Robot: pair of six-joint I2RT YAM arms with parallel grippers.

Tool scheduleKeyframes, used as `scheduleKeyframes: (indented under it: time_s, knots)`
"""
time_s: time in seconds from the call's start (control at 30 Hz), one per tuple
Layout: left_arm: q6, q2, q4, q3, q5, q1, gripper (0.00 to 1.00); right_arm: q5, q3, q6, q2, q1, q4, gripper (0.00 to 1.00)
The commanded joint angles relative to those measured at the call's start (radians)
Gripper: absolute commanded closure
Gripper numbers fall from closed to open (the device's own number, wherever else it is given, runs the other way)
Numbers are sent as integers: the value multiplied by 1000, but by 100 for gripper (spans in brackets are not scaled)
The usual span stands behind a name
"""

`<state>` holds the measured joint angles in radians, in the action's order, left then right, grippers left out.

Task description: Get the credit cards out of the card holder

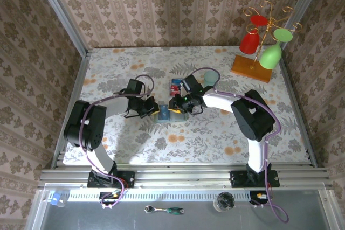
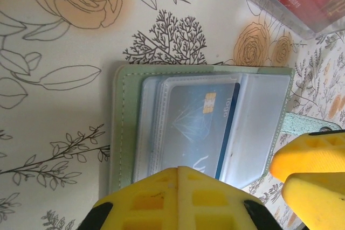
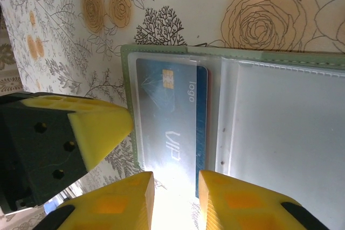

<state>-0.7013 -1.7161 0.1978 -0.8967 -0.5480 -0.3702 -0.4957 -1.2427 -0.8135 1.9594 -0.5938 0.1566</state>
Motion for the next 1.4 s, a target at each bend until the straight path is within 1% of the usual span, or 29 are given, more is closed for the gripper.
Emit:
scheduleKeyframes:
  time_s: [0.0,0.4,1.0,1.1,1.23,1.37]
  knots:
    - [27,-22,17,24,15,10,100,-26,-28,-6,22,-9,-2,72]
    - [25,-14,8,42,17,16,100,-60,-55,-8,60,-15,-16,72]
    - [26,0,7,49,13,23,100,-80,-101,-2,129,-23,-12,73]
    - [25,3,8,52,12,23,100,-85,-107,-3,137,-26,-18,75]
    - [27,4,6,53,10,22,100,-99,-113,-12,151,-28,-33,80]
    - [27,5,5,53,8,22,100,-111,-117,-25,164,-29,-51,80]
